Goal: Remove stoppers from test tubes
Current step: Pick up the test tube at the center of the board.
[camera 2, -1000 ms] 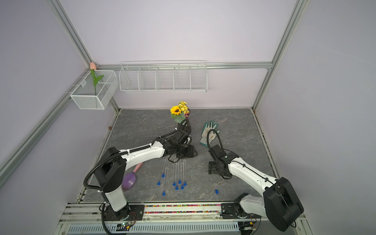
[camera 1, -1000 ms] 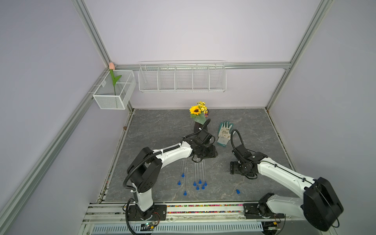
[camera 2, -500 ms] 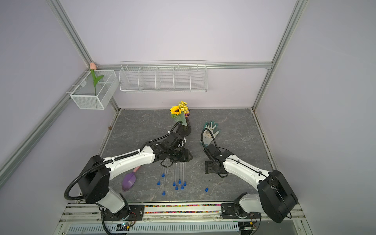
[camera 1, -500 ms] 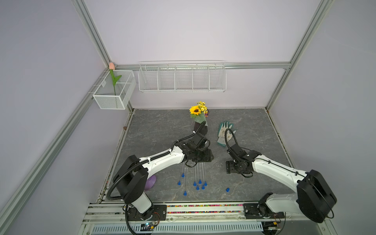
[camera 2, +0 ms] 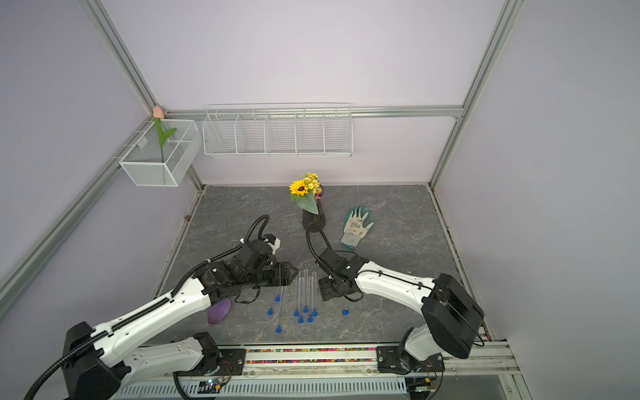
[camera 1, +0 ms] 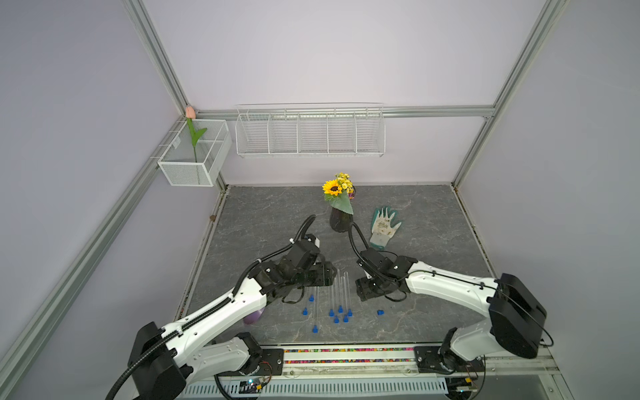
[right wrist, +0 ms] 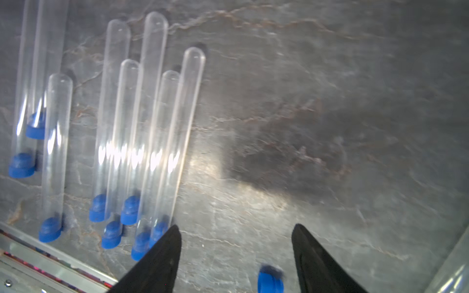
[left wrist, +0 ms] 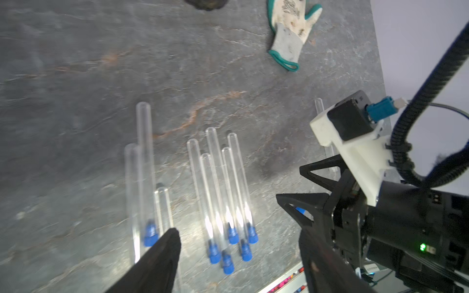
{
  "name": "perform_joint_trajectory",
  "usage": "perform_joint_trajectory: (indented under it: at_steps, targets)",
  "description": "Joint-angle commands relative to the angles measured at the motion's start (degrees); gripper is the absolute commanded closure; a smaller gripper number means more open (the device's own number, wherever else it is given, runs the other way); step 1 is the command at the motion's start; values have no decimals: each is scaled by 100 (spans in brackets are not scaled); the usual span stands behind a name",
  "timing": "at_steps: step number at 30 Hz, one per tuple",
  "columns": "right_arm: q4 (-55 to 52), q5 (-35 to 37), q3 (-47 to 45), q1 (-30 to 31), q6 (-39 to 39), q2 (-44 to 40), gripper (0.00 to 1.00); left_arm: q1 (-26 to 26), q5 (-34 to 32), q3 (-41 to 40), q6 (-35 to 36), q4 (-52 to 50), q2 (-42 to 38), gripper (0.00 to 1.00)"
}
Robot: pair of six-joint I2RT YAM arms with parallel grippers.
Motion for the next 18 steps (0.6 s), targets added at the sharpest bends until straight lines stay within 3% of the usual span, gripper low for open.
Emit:
perform_joint_trajectory:
  at_steps: [1,7,18]
  targets:
    - [210,-203,338,191,34,446,35,298,-372,-389,-140,-401,-719,21]
    - [244,-189,765,445,48,1053,40,596,-386,-626,-158,-757,-1532,15]
    - [108,51,803,505,131,1144,46,606,-277,-719,-117,-612,-1225,15]
